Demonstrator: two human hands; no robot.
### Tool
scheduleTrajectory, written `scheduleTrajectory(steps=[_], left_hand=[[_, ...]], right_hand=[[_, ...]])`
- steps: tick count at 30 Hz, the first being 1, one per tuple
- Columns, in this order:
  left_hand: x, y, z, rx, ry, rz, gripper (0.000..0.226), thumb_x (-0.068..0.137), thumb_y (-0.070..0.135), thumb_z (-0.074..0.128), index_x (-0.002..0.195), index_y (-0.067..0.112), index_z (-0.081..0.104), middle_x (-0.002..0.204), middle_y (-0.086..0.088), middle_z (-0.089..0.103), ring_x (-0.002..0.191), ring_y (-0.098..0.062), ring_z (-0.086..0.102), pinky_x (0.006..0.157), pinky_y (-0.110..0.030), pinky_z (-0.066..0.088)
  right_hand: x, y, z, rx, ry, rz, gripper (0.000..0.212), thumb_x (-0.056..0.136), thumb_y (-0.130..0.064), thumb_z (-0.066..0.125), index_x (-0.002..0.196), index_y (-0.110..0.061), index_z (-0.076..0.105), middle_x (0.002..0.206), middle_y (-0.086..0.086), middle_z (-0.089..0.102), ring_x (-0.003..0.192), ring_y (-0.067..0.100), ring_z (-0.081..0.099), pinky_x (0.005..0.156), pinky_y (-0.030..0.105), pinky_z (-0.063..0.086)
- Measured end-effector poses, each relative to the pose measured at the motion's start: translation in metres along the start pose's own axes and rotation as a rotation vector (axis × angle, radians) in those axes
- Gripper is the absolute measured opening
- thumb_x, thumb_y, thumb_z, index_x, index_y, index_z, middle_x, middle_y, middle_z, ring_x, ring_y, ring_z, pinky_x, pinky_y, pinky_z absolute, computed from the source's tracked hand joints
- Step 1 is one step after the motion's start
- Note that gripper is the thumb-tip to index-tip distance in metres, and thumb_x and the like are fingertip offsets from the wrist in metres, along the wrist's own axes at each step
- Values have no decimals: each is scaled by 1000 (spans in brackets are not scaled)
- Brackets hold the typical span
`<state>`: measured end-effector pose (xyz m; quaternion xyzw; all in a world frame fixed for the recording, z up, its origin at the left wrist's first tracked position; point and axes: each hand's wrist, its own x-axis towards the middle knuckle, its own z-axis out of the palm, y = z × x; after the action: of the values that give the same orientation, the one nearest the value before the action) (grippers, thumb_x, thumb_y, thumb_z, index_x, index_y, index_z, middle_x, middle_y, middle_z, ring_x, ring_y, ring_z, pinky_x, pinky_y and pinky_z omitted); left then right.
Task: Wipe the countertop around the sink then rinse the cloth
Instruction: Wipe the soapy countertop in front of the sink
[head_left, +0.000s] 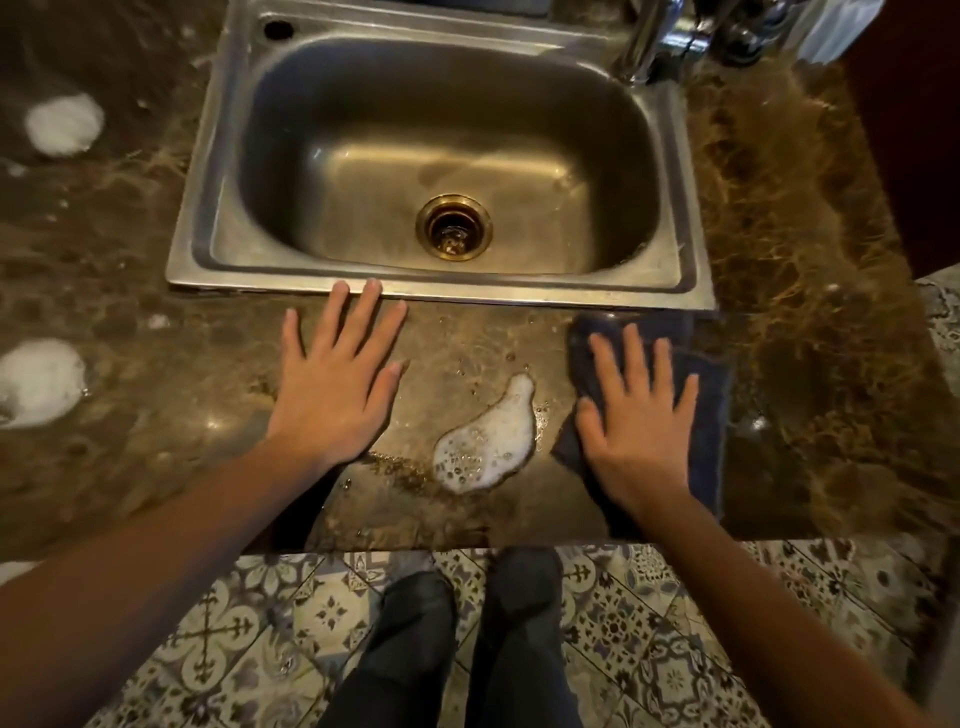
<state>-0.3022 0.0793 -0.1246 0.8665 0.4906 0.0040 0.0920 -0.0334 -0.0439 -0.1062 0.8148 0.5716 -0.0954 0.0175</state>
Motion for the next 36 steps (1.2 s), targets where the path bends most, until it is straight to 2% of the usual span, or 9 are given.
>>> scheduleTrajectory(steps=[4, 8, 12, 16, 18, 22, 28, 32, 36], left_hand=[[-3, -1, 2, -10, 15, 21, 57, 99, 45, 12, 154, 28, 14, 162, 3, 3, 149, -19, -6, 115, -56, 1], [-2, -2, 3, -13, 30, 17, 57, 99, 45, 14, 154, 28, 17, 162, 2, 6, 149, -20, -4, 115, -57, 4], [-3, -1, 4, -11, 35, -10, 57, 99, 43, 16, 153, 27, 20, 162, 1, 10, 149, -22, 1, 115, -59, 7], [-1, 0, 3, 0, 34, -10, 56, 98, 40, 19, 153, 27, 23, 162, 0, 13, 149, -24, 4, 114, -58, 7], [-1, 0, 2, 2, 37, -7, 55, 98, 38, 20, 152, 27, 24, 162, 0, 14, 149, -24, 5, 114, -58, 8], [-2, 0, 2, -8, 43, -1, 55, 99, 37, 22, 153, 27, 23, 162, 0, 12, 149, -24, 4, 115, -58, 8], [-4, -1, 1, -23, 46, 4, 55, 99, 37, 18, 153, 27, 22, 162, 0, 11, 149, -22, 3, 116, -55, 6], [-2, 0, 2, -22, 42, -8, 54, 99, 37, 19, 153, 27, 22, 162, 1, 11, 149, -22, 4, 115, -55, 5], [-1, 0, 2, -30, 42, -15, 54, 99, 36, 22, 153, 27, 22, 162, 1, 11, 149, -23, 3, 115, -56, 4]], right_hand=[[-59, 4, 7, -57, -83, -340, 68, 89, -48, 36, 153, -35, 15, 162, 0, 10, 149, 30, 3, 116, 57, 6], [-69, 73, -2, -204, -176, -618, 78, 82, -51, 47, 153, -37, 16, 161, -1, 15, 148, 30, 8, 114, 56, 11], [-44, 98, -9, -92, -125, -252, 64, 94, -59, 22, 153, -36, 13, 163, -3, 10, 150, 26, 3, 113, 61, 16], [-11, 34, -6, 32, 4, 222, 74, 86, -56, 8, 154, -28, 15, 163, 4, 8, 149, 30, 1, 116, 59, 4], [4, -4, -7, 54, -18, 144, 73, 85, -55, 6, 154, -31, 9, 163, 1, 2, 149, 29, -2, 116, 57, 0], [4, -48, 1, -6, -76, -282, 63, 92, -50, 19, 153, -36, 8, 162, -4, 0, 149, 25, -4, 117, 52, -4], [-5, 25, -11, -183, -204, -802, 70, 90, -44, 41, 154, -35, 15, 163, -3, 6, 150, 28, 1, 118, 52, 1], [-7, 104, -22, -220, -209, -772, 63, 95, -51, 30, 154, -33, 16, 162, 0, 15, 149, 30, 11, 114, 57, 12], [-8, 107, -21, -82, -123, -386, 61, 95, -48, 25, 153, -34, 16, 162, 2, 16, 149, 29, 11, 115, 58, 14]])
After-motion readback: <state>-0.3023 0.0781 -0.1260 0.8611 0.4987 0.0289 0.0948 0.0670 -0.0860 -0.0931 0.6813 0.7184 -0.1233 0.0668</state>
